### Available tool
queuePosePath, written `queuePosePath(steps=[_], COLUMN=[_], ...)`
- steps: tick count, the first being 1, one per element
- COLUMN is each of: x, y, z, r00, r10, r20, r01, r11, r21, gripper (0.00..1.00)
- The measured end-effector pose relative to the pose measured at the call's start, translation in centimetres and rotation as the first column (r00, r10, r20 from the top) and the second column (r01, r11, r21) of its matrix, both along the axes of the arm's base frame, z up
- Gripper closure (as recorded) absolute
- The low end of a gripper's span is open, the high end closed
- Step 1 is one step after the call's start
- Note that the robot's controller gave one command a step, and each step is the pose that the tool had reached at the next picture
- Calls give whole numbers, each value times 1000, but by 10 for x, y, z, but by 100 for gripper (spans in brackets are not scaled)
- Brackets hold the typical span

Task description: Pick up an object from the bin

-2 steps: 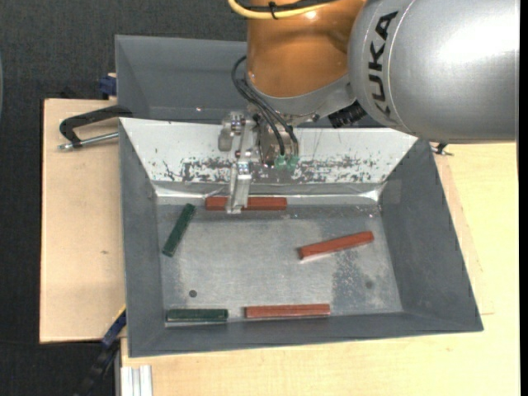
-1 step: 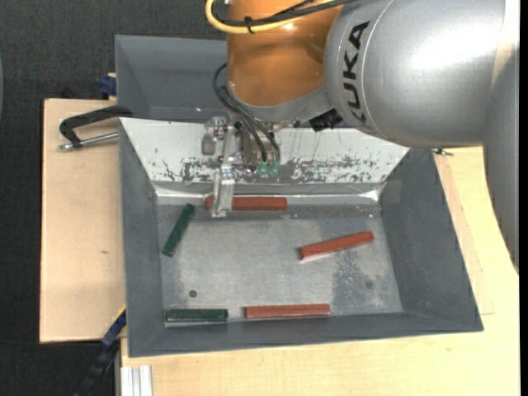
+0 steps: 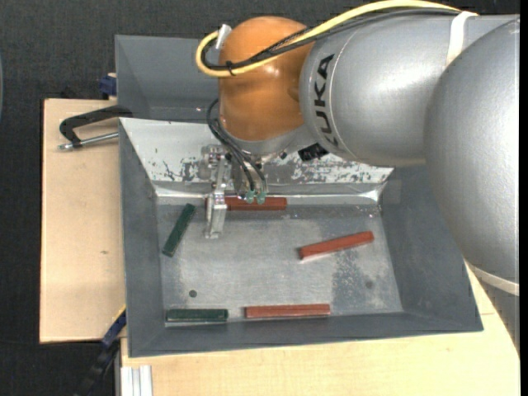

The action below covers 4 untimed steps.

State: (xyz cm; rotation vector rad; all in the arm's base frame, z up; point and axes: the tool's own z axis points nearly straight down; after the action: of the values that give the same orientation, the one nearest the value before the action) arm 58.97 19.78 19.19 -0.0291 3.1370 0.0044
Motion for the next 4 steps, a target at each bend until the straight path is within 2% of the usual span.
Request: queuePosePath(steps=[1,2,3,4], x=[-17,-2,2,-7], y=[18,16,15,-23], z=[-68,-112,-117,-79], r00=[999,979,975,996], r10=[-40,-202,-220,87], r20=[-1,-2,-1,-3], r01=[40,202,220,-87], r11=[999,979,975,996], r21=[0,1,1,-1], gripper=[0,0,0,100])
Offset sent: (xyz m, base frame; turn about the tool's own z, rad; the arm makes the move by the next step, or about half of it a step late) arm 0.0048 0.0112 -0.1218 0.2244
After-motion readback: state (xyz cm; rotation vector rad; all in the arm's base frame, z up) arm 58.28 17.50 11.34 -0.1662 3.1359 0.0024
